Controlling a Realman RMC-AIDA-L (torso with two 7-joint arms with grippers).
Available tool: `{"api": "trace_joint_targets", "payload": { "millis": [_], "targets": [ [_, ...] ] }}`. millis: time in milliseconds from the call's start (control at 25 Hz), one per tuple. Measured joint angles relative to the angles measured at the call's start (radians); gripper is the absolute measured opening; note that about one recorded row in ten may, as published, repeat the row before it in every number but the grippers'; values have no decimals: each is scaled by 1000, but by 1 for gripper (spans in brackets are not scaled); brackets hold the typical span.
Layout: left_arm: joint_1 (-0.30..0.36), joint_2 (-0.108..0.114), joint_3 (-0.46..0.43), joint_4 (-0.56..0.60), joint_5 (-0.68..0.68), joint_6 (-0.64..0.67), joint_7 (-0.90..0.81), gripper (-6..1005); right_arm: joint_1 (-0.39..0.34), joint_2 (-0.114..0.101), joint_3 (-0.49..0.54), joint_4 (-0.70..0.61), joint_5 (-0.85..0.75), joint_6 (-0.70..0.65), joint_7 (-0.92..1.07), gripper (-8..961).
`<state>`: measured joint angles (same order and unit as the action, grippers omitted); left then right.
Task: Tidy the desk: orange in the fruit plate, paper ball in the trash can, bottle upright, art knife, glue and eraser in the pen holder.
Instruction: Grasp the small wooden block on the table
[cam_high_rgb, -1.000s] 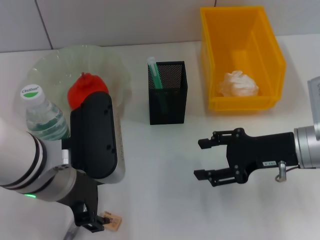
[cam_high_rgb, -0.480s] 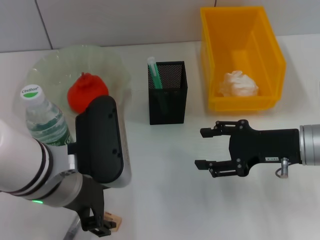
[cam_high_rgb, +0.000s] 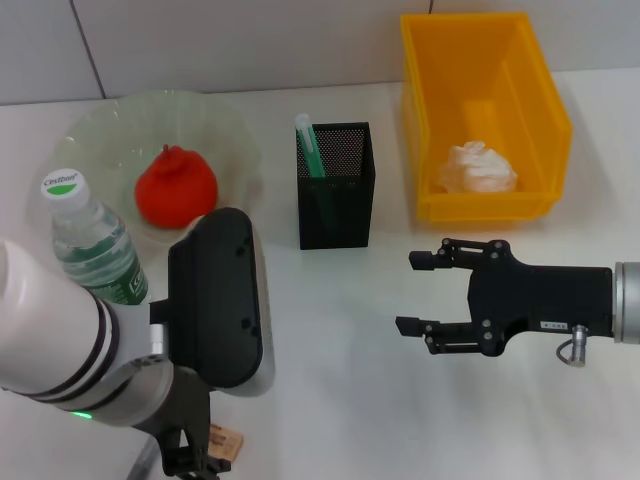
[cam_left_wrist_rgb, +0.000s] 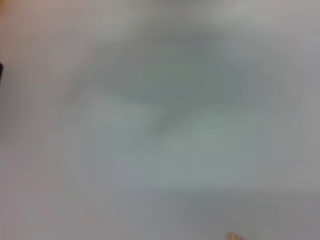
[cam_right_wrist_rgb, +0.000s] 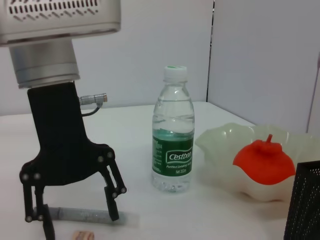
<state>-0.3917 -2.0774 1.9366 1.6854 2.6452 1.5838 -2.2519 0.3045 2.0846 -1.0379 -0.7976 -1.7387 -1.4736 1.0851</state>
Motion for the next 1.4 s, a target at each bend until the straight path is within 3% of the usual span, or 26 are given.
{"api": "trace_joint_targets", "payload": {
  "millis": [600, 920, 1400],
  "targets": [
    [-78, -1, 106, -25, 66, 33, -14, 741, 4, -2, -1, 24, 1, 3, -1, 763],
    [-165, -3, 134, -117, 65, 37, -61, 740, 13, -3, 0, 41, 1, 5, -1, 763],
    [-191, -3, 161, -124, 65, 38, -64, 738, 17, -3, 1, 41, 1, 11, -1, 762]
  ]
}}
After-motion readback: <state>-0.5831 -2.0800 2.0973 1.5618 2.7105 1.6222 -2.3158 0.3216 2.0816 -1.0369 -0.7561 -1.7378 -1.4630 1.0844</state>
